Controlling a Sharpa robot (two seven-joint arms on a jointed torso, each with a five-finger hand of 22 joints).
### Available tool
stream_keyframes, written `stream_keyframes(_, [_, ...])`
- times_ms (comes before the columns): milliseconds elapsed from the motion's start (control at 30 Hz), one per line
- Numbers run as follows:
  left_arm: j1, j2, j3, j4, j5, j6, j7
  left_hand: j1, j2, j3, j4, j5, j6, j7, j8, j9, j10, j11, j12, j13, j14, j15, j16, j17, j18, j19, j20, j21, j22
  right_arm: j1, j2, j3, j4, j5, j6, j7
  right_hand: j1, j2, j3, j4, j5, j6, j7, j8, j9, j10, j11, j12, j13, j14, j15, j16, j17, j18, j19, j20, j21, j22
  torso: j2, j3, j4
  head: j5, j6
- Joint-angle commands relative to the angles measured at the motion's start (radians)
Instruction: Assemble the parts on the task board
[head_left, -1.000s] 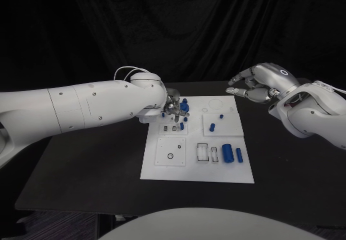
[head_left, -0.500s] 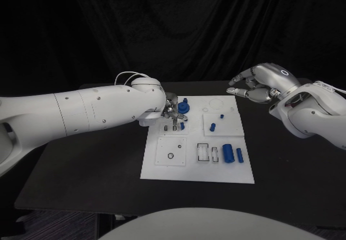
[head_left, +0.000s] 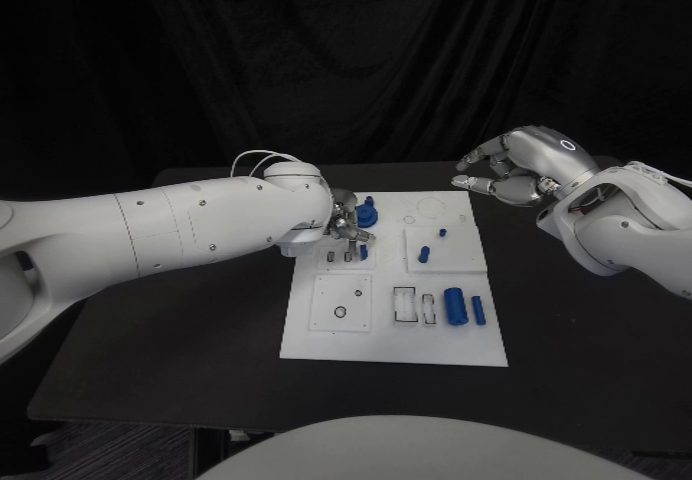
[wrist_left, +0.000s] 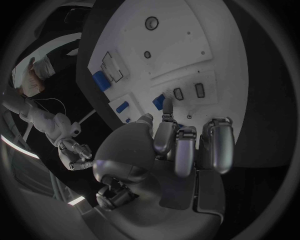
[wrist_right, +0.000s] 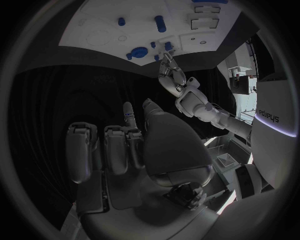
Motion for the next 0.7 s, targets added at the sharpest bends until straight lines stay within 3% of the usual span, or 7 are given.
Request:
stream_keyframes(33, [-0.003,0.005,0.001,-0.005,-0.002,-0.019,0.044,0.004,-0.002,0.006,-0.001,0.001,-0.001,0.003,-0.005,0.001,0.107,-0.005,0.274,0.409,0.104,-0.005,0.003,0.263,-0.002,-0.005,-0.001,-0.006,0.005,-0.002,-0.001,0.001,0.001,-0.001,0.005,-0.002,0.001,0.007,-0.001,0.008,0.006,0.006,0.0,-0.007,-0.001,0.104,0.009,0.003,0.263,0.087,0.007,-0.006,0.176,0.009,0.063,0.008,-0.004,0.23,0.001,0.0004,-0.0016,-0.001,0.0])
stream_keyframes(700, [-0.022,0.019,0.001,-0.032,-0.002,-0.001,0.041,0.004,-0.002,0.01,0.001,-0.012,0.003,0.004,-0.011,0.006,0.107,-0.003,0.274,0.409,0.104,-0.003,0.003,0.263,-0.003,-0.006,0.0,-0.008,0.006,-0.002,-0.002,0.001,0.002,-0.001,0.019,-0.002,0.001,0.007,-0.001,0.008,0.006,0.006,0.0,-0.007,-0.002,0.104,0.009,0.003,0.263,0.087,0.007,-0.006,0.176,0.009,0.063,0.008,-0.004,0.23,-0.003,0.0018,-0.0011,-0.011,0.0])
